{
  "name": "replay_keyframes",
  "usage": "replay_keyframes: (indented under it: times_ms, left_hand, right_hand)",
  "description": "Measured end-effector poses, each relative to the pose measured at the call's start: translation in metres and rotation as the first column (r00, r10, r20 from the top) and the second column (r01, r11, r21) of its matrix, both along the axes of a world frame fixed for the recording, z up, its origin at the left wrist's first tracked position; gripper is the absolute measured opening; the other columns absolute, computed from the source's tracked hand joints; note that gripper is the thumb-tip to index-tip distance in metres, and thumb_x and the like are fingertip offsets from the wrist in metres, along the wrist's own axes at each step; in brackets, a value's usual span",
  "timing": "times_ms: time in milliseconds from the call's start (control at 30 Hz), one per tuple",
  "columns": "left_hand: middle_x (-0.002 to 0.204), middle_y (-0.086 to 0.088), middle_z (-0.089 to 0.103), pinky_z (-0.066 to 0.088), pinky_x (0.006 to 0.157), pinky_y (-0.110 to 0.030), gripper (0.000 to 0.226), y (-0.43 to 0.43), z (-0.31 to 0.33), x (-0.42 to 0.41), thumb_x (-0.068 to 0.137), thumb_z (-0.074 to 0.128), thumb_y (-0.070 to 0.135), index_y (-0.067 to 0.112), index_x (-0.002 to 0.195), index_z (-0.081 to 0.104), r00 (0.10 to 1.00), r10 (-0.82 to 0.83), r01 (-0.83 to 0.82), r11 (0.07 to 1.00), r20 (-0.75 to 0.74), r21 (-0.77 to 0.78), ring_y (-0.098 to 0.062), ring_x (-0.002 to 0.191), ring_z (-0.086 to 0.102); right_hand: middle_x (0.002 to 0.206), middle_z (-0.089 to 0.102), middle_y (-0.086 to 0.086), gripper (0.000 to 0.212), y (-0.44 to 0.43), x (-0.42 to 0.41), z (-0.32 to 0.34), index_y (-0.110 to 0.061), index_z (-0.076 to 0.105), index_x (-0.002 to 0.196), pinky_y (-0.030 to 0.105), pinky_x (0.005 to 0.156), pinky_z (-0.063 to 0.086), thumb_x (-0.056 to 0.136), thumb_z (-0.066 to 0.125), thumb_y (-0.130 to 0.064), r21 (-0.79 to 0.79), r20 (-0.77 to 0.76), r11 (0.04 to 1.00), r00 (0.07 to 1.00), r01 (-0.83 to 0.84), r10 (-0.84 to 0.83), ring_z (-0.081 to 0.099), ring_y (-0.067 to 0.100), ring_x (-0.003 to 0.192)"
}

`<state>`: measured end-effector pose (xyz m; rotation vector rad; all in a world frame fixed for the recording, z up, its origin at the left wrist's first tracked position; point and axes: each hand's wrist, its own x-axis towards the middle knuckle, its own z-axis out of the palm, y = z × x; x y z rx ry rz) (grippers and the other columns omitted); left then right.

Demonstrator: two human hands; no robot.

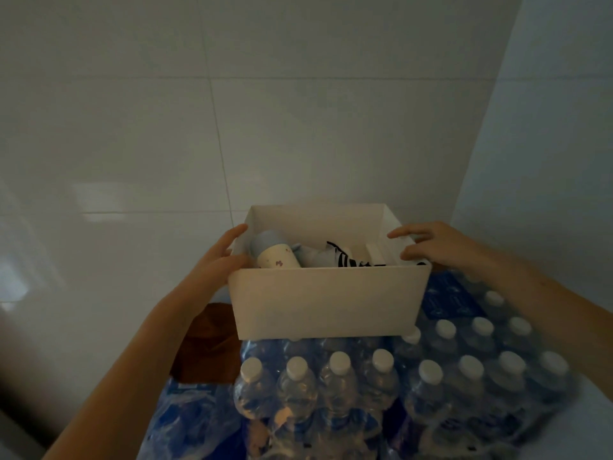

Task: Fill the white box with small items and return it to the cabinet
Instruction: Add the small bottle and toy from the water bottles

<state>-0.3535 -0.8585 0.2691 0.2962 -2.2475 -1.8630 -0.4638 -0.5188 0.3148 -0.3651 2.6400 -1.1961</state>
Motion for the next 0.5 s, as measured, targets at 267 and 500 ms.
replay_keyframes:
  times_ms: [267, 500]
  left_hand:
    - [0.131, -0.011, 0.052, 0.055, 0.061, -0.034, 0.071, -0.003, 0.013, -0.005, 0.087, 0.058, 0.003, 0.038, 0.144, 0.034, 0.988, -0.096, 0.076, 0.985, 0.123, 0.158, -0.028, 0.09, 0.067]
    - [0.129, -0.012, 0.051, 0.056, 0.058, -0.03, 0.082, 0.0, 0.015, -0.006, 0.081, 0.061, -0.01, 0.039, 0.143, 0.037, 0.99, -0.067, 0.056, 0.994, 0.122, 0.093, -0.026, 0.089, 0.068]
  right_hand:
    - [0.149, 0.029, 0.007, 0.064, -0.02, -0.001, -0.014, -0.039, 0.059, 0.125, 0.034, 0.068, 0.052, 0.082, 0.053, 0.008, -0.204, 0.211, 0.975, 0.976, 0.093, -0.049, 0.041, 0.031, 0.121]
    - [0.159, 0.012, 0.003, 0.085, -0.024, 0.002, -0.018, -0.038, 0.034, 0.145, 0.022, 0.062, 0.046, 0.081, 0.053, 0.016, -0.294, 0.184, 0.944, 0.978, 0.149, -0.098, 0.031, 0.027, 0.135]
